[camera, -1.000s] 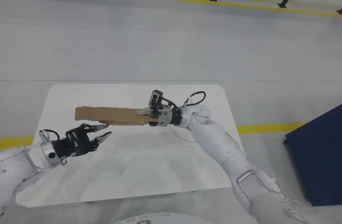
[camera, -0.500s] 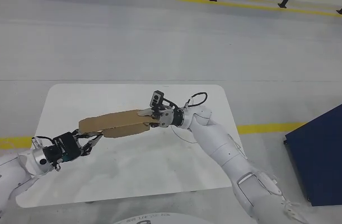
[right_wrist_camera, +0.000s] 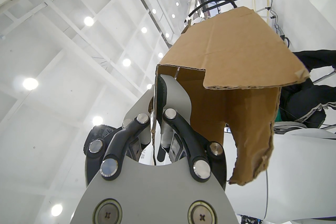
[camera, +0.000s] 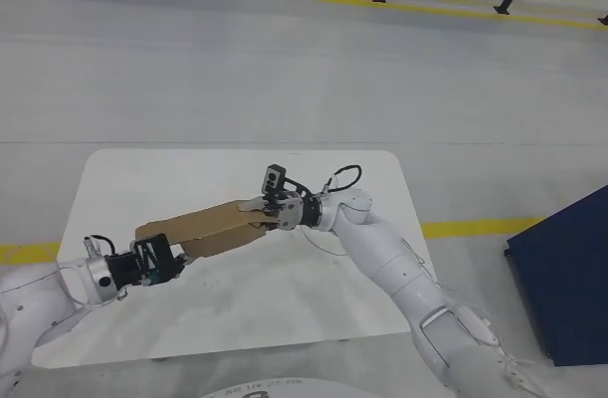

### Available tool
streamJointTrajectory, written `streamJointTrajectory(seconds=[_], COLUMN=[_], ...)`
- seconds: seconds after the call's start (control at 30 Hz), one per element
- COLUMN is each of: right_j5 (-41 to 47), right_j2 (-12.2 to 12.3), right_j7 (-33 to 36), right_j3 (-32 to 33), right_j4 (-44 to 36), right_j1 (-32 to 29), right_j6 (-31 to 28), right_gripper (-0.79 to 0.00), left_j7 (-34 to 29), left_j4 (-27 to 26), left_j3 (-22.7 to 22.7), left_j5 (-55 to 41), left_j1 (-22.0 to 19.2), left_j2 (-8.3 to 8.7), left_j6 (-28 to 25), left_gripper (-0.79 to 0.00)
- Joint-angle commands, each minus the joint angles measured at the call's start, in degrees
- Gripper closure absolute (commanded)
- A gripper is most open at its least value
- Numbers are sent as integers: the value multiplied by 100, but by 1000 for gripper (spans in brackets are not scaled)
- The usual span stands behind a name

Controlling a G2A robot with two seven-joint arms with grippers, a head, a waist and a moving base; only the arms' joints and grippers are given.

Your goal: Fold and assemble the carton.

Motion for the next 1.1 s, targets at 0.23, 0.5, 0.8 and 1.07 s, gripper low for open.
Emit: streamJointTrajectory(seconds=[0.23, 0.5, 0.8, 1.07], right_j5=[2, -40, -64, -5], right_j2=[7, -1, -24, -40], right_j7=[44, 8, 15, 91], right_j3=[73, 62, 2, 14], right_j4=[-16, -109, -88, 7], right_j1=[-38, -92, -57, -9], right_j6=[14, 26, 162, 197], right_gripper=[0, 0, 0, 0], left_j7=[41, -213, -355, -332], left_j4=[-17, -133, -69, -1], left_j3=[-117, 138, 524, 679], left_j5=[115, 317, 368, 412], left_j1=[186, 60, -317, -514], left_j2=[-7, -82, -229, -322], left_j6=[-34, -174, -174, -117], left_gripper=[-354, -332, -283, 0])
